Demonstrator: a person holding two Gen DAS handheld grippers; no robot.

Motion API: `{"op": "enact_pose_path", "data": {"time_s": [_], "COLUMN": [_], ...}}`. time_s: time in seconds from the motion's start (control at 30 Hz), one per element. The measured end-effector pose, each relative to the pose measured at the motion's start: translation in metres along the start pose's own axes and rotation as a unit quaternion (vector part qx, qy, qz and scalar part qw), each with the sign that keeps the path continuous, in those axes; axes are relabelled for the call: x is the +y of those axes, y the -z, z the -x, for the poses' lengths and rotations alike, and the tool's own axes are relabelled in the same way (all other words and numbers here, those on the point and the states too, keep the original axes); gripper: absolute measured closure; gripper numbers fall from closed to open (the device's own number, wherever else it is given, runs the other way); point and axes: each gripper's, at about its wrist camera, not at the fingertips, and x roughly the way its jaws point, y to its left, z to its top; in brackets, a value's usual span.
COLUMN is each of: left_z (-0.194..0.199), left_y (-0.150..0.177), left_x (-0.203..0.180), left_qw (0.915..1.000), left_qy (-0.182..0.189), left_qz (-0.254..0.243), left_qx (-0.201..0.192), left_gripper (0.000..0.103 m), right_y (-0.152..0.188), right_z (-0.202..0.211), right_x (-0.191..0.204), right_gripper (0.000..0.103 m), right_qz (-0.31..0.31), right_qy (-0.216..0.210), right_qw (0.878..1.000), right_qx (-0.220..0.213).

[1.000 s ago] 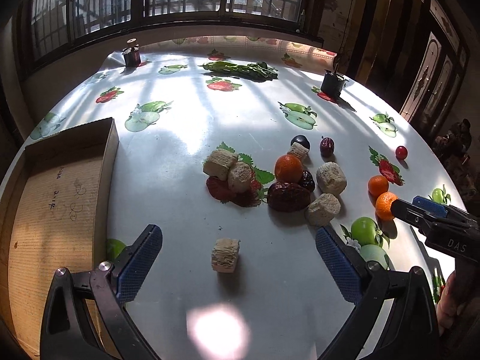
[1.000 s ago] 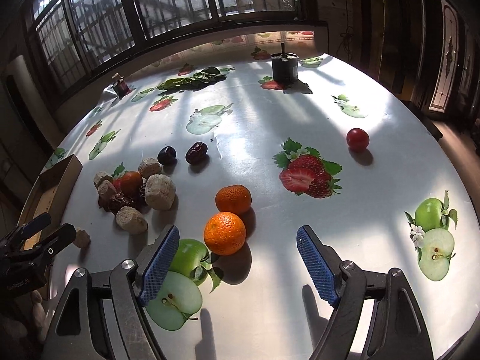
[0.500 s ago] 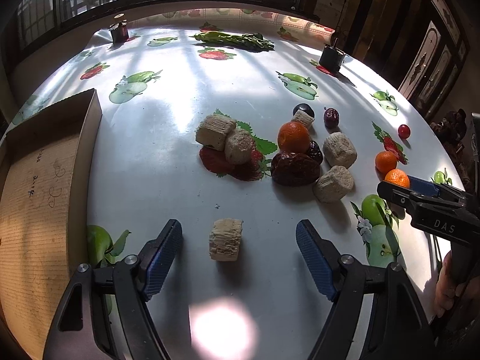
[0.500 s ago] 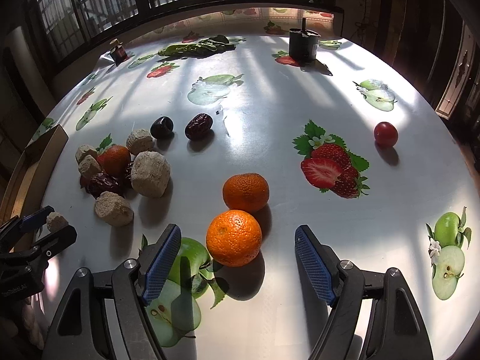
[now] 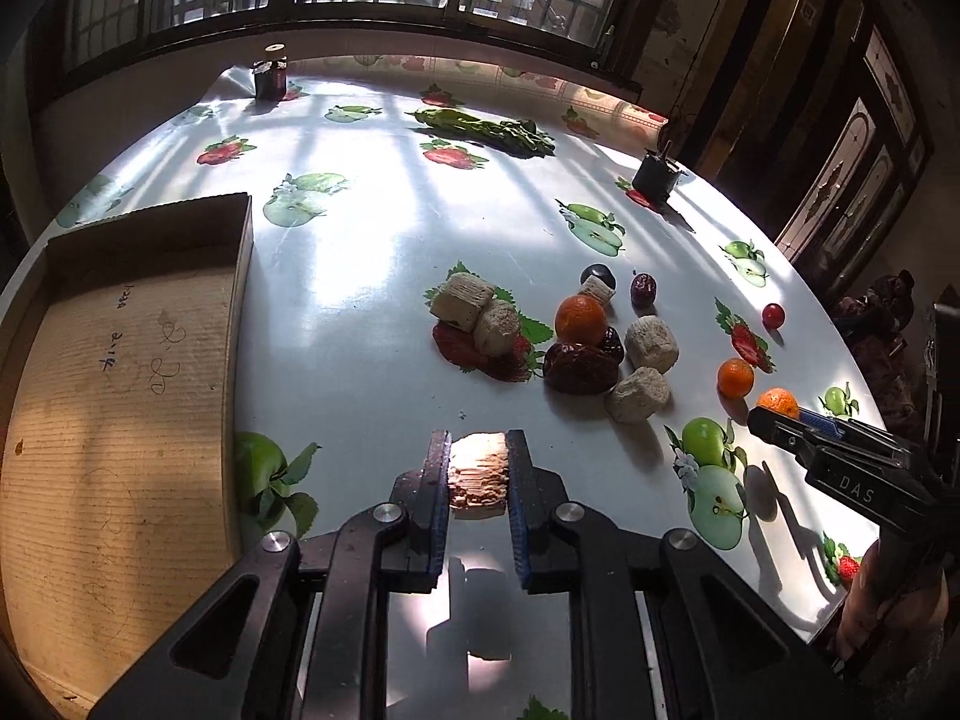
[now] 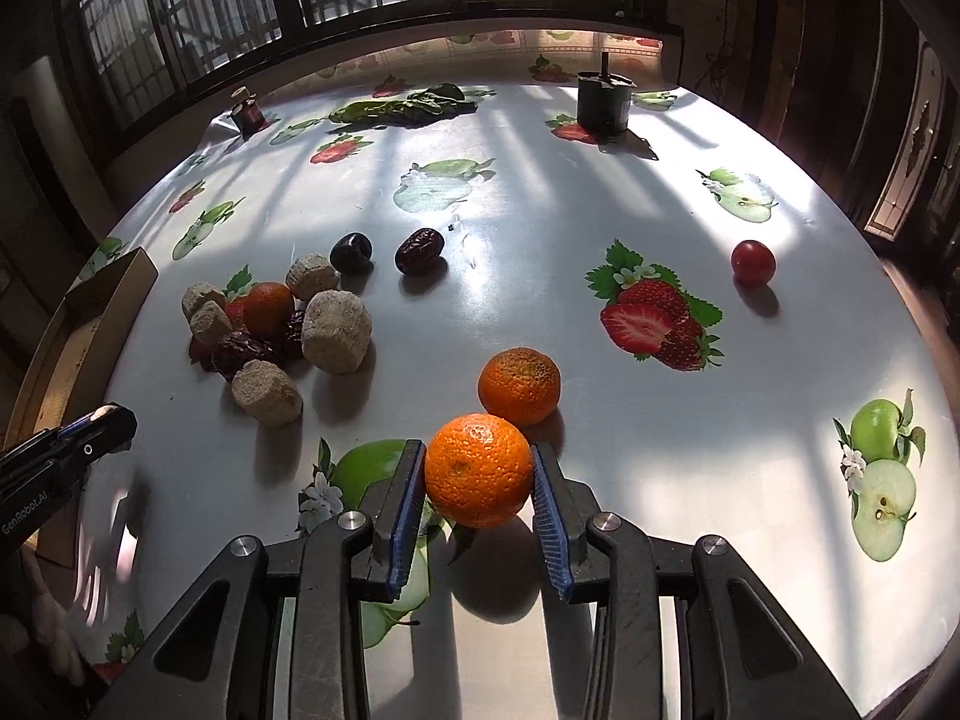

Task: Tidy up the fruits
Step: 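Carry a beige rice cake into the tray with the left tool while the right tool carries an orange there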

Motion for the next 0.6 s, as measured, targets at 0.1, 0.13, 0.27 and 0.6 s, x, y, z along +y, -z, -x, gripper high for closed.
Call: {"op": "enact_pose_path", "data": {"time_s": [0.1,0.13,0.27,0.6], "left_z": [0.030,0.040,0.071,0.052], "left_y": [-0.007,-0.010,-0.029,-0.089], "left_x": [0.010,0.015,0.044,0.165], "left_qw": [0.9995,0.9993,0.9985,0.9903], "left_qy": [0.016,0.019,-0.005,-0.127], "left_qz": [0.009,0.011,0.013,0.053], "left_qx": [-0.024,-0.031,-0.053,-0.021], "left_gripper": [0.087,0.087,0.087,0.087], "right_y": [-0.003,-0.004,-0.015,-0.056], "right_z": [0.017,0.022,0.039,0.021], "right_x": [0.014,0.020,0.055,0.197], "right_gripper": [0.066,0.066,0.066,0.065], "right_qz": [0.012,0.017,0.043,0.125], "right_qy": [-0.019,-0.028,-0.076,-0.194], "right_qw": [1.000,0.999,0.995,0.973], "right_qx": [-0.016,-0.022,-0.039,-0.027]}}
